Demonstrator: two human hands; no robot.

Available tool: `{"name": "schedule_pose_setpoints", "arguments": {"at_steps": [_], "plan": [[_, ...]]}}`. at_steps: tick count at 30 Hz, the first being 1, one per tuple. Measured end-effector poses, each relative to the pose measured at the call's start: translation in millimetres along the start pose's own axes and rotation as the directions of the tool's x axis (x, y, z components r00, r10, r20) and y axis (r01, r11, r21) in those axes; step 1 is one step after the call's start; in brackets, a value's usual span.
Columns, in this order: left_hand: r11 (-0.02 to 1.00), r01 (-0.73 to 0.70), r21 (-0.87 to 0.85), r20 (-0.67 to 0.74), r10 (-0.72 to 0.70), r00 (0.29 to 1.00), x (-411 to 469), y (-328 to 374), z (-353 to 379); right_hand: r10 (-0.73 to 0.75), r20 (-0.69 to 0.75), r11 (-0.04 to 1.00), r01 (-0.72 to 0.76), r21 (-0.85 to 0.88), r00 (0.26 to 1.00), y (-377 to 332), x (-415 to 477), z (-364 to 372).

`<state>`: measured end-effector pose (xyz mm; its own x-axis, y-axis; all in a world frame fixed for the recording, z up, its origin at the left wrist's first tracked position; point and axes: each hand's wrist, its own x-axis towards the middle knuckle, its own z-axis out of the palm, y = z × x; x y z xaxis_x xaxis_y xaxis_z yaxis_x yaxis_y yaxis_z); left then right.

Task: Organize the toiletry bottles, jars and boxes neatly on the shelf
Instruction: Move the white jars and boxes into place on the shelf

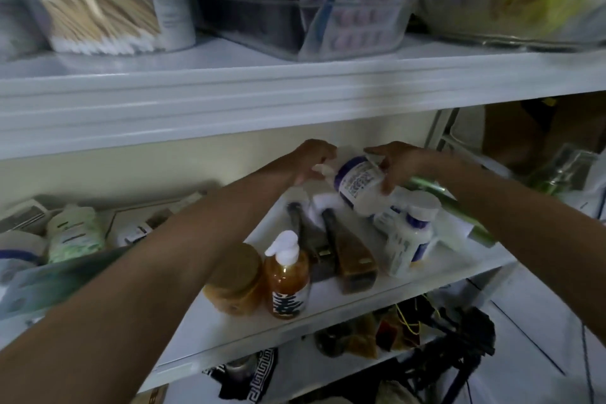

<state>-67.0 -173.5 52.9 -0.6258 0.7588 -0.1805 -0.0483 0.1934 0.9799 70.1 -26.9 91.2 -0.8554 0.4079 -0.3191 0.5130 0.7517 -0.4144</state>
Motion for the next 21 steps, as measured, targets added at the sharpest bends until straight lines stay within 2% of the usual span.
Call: {"name": "schedule_pose_setpoints", "arguments": {"at_steps": [3,8,12,14,15,18,21], "plan": [[0.992,0.069,0.109,0.036,-0.073,0.997,12,-8,20,-0.037,0.090,0.998,0.042,-0.051,0.995,27,12,3],[0.975,0.121,0.187,0.037,-0.130,0.991,26,-24,33,-0.114,0.166,0.939,0.160,-0.305,0.980,50,38,10],[0.949,0.159,0.273,0.020,-0.171,0.985,31,-28,37,-0.129,0.143,0.944,0.166,-0.284,0.981,69,47,22],[0.939,0.169,0.299,0.013,-0.181,0.983,33,-28,40,-0.146,0.108,0.929,0.174,-0.328,0.983,75,54,27],[0.935,0.170,0.311,0.017,-0.184,0.983,33,-28,42,-0.145,0.135,0.931,0.182,-0.315,0.980,75,58,27],[0.926,0.178,0.332,0.036,-0.201,0.979,34,-25,45,-0.110,0.340,0.983,0.154,-0.104,0.934,76,68,24],[0.919,0.182,0.349,0.058,-0.215,0.975,34,-25,48,-0.092,0.418,0.985,0.144,-0.095,0.904,90,98,23]]}}
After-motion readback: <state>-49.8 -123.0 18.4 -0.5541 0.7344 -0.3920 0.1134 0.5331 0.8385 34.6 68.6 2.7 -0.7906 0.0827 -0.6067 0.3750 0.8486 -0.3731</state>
